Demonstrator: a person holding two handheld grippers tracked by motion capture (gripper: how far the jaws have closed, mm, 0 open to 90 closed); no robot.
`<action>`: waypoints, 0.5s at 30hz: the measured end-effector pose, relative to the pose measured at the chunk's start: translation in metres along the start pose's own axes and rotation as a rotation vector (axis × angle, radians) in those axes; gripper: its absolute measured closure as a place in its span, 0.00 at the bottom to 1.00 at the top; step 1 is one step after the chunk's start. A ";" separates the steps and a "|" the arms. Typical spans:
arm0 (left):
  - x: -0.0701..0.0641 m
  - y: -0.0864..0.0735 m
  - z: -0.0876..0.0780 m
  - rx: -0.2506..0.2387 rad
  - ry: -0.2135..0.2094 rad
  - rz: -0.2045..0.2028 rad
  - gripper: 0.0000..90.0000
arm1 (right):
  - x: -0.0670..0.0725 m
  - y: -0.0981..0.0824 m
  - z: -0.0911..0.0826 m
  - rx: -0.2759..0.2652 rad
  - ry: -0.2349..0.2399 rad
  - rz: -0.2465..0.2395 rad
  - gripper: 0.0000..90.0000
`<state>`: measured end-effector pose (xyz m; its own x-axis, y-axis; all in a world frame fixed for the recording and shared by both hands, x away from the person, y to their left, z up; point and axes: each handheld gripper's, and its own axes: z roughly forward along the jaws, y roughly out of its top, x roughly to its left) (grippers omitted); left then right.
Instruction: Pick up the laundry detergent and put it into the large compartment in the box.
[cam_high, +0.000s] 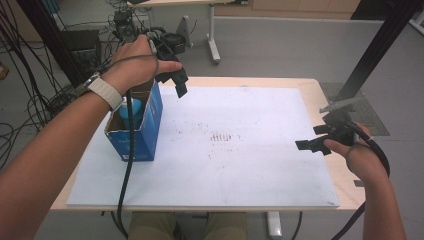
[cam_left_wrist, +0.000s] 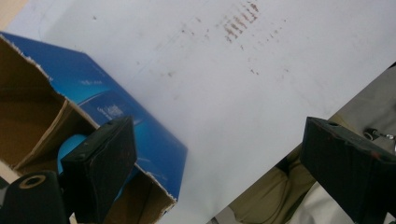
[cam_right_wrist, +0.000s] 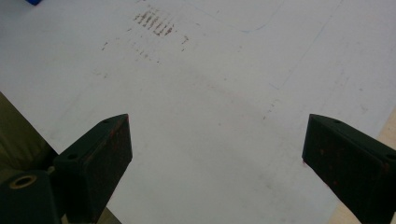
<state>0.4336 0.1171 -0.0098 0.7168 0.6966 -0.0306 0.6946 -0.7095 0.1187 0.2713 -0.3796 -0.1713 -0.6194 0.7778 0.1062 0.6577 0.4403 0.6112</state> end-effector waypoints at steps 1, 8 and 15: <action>-0.001 0.001 0.001 0.001 -0.001 0.009 0.13 | 0.001 0.000 0.000 0.000 -0.001 0.001 0.09; -0.010 0.010 0.010 0.023 0.007 0.085 0.13 | 0.005 0.003 -0.002 0.002 -0.004 -0.002 0.09; -0.011 0.016 0.020 0.020 -0.020 0.163 0.13 | 0.009 0.000 -0.007 0.000 -0.017 0.009 0.09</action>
<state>0.4377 0.0958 -0.0273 0.8209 0.5701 -0.0321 0.5701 -0.8150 0.1039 0.2632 -0.3758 -0.1648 -0.6063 0.7892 0.0981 0.6629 0.4334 0.6105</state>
